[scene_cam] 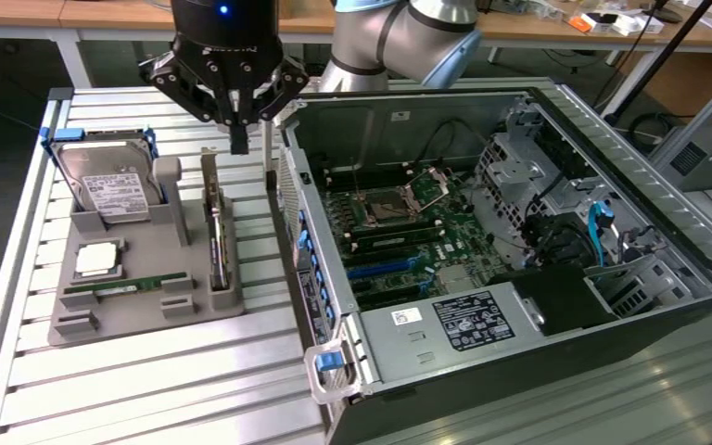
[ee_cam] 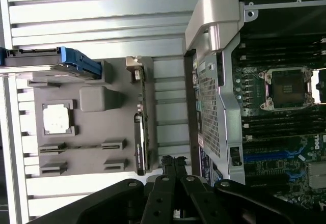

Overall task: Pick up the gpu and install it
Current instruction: 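Reach for the gpu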

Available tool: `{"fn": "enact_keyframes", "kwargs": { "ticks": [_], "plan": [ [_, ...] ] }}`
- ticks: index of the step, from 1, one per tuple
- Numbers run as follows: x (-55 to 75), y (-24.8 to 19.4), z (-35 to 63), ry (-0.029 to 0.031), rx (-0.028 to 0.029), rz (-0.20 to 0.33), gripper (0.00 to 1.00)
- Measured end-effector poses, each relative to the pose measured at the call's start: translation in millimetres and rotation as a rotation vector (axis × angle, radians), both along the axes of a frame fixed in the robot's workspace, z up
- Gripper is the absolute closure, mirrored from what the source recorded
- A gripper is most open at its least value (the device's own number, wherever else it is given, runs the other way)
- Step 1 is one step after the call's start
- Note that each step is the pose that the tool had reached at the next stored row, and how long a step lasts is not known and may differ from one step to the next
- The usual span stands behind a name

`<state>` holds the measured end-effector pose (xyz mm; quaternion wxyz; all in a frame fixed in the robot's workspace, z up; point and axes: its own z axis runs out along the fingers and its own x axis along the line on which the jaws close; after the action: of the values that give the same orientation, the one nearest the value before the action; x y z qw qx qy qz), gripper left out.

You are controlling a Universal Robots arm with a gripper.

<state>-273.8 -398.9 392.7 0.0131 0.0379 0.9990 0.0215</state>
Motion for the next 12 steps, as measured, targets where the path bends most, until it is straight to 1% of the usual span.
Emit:
{"fn": "enact_keyframes", "kwargs": {
  "ticks": [12],
  "plan": [
    [-10.0,0.0,-0.1,0.0,0.0,0.0,0.89]
  ]
}}
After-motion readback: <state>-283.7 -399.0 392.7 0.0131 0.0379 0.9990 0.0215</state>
